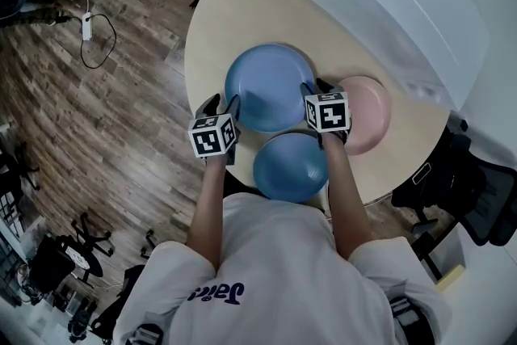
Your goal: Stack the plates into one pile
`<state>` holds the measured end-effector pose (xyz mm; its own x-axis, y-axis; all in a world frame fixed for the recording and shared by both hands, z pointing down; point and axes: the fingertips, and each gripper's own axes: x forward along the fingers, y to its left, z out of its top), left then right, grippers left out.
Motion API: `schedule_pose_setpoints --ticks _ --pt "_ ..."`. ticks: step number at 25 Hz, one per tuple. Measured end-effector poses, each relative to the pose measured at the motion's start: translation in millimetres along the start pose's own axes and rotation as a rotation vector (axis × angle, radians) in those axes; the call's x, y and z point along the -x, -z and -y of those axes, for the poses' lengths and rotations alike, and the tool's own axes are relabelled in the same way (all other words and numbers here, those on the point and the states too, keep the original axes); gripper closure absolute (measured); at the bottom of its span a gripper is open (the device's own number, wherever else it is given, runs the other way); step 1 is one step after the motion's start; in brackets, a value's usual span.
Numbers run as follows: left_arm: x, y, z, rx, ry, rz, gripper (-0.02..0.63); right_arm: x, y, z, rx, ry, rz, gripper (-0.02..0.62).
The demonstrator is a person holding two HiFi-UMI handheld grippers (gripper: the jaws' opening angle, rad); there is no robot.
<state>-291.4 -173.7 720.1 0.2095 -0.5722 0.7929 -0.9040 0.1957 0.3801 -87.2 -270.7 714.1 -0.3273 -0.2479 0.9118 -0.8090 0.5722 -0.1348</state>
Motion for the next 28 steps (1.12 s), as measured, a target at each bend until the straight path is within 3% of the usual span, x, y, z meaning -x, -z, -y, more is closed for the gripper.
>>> schedule_pose_setpoints --ticks 4,6,10,13,21,28 --pt "-4.6 3.7 -3.0 0.026 -0.007 -0.012 0.397 -5.2 4.9 2.6 -0.006 0.006 -0.024 0.420" --pt "-5.1 4.6 -3.9 0.032 -0.013 -0.012 0.402 -5.3 6.2 3.3 -0.008 0.009 -0.025 0.517" --pt "-2.4 3.5 -6.9 0.038 -0.029 -0.001 0.529 -4.8 6.8 2.7 -0.025 0.005 -0.024 0.532" --pt "-0.5 5.7 -9.7 0.036 -0.054 -0.010 0.558 -3.7 8.3 1.2 -0.031 0.003 -0.030 0.535" --pt "12.6 6.8 -12.5 0.078 -0.086 0.000 0.578 8.2 8.3 -6.0 -0.023 -0.002 -0.015 0.545" --pt "44.2 -9.0 -9.0 0.092 -0.087 0.065 0.582 38.0 -3.2 -18.9 -0.011 -0.013 0.055 0.555"
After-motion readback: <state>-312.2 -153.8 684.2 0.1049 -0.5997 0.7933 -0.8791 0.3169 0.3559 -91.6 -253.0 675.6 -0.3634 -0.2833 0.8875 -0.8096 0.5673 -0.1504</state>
